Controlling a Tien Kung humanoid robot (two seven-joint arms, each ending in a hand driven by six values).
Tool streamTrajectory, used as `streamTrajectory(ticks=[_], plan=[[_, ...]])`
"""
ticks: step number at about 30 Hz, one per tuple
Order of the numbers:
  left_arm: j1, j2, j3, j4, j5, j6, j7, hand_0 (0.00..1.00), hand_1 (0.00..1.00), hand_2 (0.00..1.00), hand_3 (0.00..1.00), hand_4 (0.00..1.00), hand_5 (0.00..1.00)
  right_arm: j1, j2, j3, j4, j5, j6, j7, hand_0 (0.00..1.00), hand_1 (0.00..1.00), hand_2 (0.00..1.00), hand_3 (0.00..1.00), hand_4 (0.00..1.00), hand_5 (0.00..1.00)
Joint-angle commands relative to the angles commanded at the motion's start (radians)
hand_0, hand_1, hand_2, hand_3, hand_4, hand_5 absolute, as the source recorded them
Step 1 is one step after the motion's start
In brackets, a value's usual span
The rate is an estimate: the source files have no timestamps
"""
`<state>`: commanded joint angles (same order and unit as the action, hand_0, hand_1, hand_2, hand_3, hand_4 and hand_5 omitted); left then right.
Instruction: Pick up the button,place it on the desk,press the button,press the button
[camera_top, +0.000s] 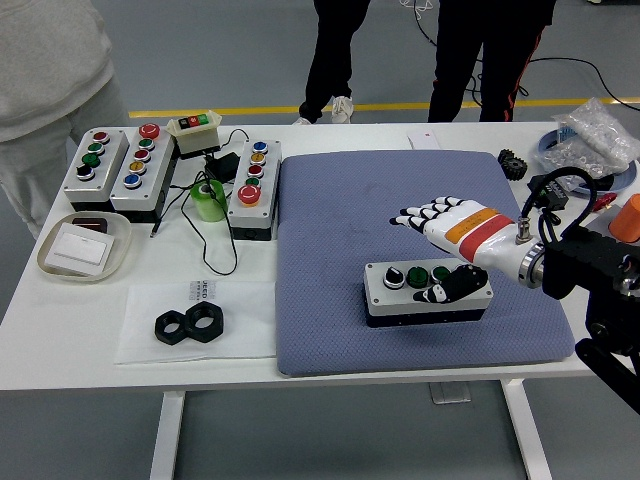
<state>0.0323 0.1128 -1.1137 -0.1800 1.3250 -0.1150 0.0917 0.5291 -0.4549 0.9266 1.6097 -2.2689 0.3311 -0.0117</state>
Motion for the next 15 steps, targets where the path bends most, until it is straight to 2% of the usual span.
streamTrajectory(ticks=[6,10,14,15], plan=[[0.001,0.001,-0.005,0.0,-0.001,0.002,0.002,0.74,0.911,0.985,0.947,0.613,0.998,0.023,-0.037,0.034,0.043,0.0,0.013,0.006,0.958,0.95,0.991,0.973,0.939,0.516],[0.0,0.001,-0.008,0.0,-0.001,0.002,0.003,0.739,0.912,0.985,0.947,0.613,0.998,0.045,-0.078,0.056,0.068,0.0,0.017,0.009,0.951,0.942,0.973,0.962,0.938,0.512],[-0.002,0.003,-0.006,0.0,-0.007,0.003,0.003,0.739,0.912,0.985,0.947,0.613,0.998,0.074,-0.137,0.084,0.085,0.0,0.009,0.01,0.951,0.942,0.973,0.962,0.938,0.512],[-0.003,0.003,-0.003,0.0,-0.011,0.004,0.003,0.74,0.912,0.985,0.947,0.613,0.998,0.079,-0.157,0.092,0.092,0.0,0.007,0.011,0.932,0.905,0.922,0.934,0.933,0.5]])
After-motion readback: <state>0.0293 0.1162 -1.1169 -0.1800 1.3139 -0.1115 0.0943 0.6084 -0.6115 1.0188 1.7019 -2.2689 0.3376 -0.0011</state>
